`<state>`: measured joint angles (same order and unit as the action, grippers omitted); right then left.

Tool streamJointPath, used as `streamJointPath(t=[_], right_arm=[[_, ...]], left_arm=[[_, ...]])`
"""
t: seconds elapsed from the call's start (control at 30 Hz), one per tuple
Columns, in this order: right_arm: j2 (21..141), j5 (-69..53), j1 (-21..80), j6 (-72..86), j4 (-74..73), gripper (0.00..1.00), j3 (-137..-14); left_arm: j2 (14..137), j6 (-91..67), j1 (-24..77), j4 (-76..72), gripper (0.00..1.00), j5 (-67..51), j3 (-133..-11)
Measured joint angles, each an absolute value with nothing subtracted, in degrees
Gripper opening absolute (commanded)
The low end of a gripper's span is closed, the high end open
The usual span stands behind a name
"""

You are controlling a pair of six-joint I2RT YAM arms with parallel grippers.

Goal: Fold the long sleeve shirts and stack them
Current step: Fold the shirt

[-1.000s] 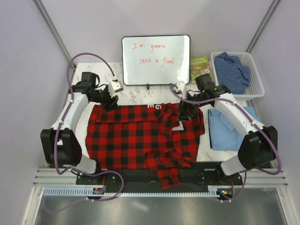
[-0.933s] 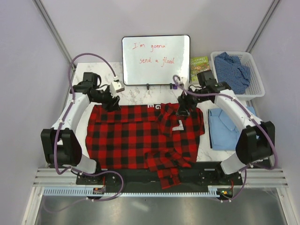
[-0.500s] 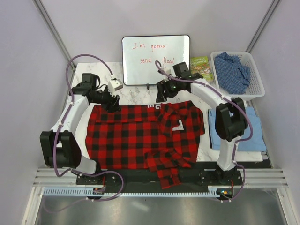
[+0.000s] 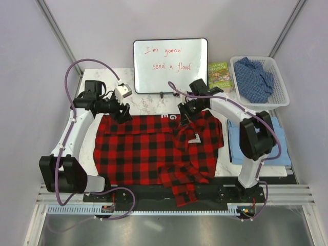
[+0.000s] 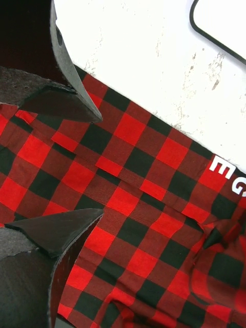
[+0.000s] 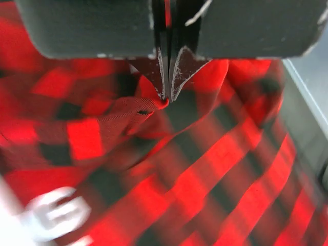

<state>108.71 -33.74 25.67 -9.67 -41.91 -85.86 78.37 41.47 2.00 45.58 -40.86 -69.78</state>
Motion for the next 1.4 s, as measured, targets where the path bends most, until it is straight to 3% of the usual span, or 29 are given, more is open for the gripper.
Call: streamJointPath(t=[0.23, 0.3, 0.37, 0.43, 0.53, 0.67, 0.83, 0.93, 1.23, 1.4], right_arm=[[88.1, -39.6, 31.8, -32.0, -46.8, 0.0, -66.8], [83.0, -39.3, 33.4, -38.2, -48.4, 0.04, -62.0], [80.6, -38.3, 35.0, -44.2, -50.3, 0.16, -59.2], [80.6, -37.0, 36.2, -49.0, -51.1, 0.4, -57.8], [80.7, -34.9, 36.4, -54.4, -51.8, 0.52, -56.1], [79.8, -32.9, 36.4, -59.0, -52.5, 0.58, -54.2], [73.8, -32.4, 35.5, -55.7, -51.5, 0.61, -52.7], [71.0, -34.3, 29.6, -51.3, -48.5, 0.61, -52.7], [74.2, -37.3, 21.2, -43.6, -45.6, 0.61, -54.6], [77.3, -39.3, 16.4, -39.4, -44.2, 0.52, -57.8]], left_arm=[[74.5, 41.5, 3.2, 44.7, 0.75, -44.1, -66.1], [73.3, 41.6, 4.8, 44.5, 0.76, -45.3, -63.0], [72.6, 41.9, 7.2, 44.1, 0.77, -46.0, -59.6], [72.2, 42.4, 10.1, 42.7, 0.77, -46.9, -55.9], [71.7, 43.5, 14.2, 40.1, 0.77, -48.4, -51.4], [71.7, 45.9, 18.9, 33.6, 0.76, -49.6, -48.6], [76.6, 46.7, 24.3, 22.7, 0.74, -49.6, -48.0], [82.5, 47.4, 28.0, 16.1, 0.74, -49.6, -48.4], [98.3, 53.2, 34.0, 9.9, 0.8, -49.8, -59.5], [101.1, 58.2, 35.1, 11.2, 0.77, -50.1, -63.9]])
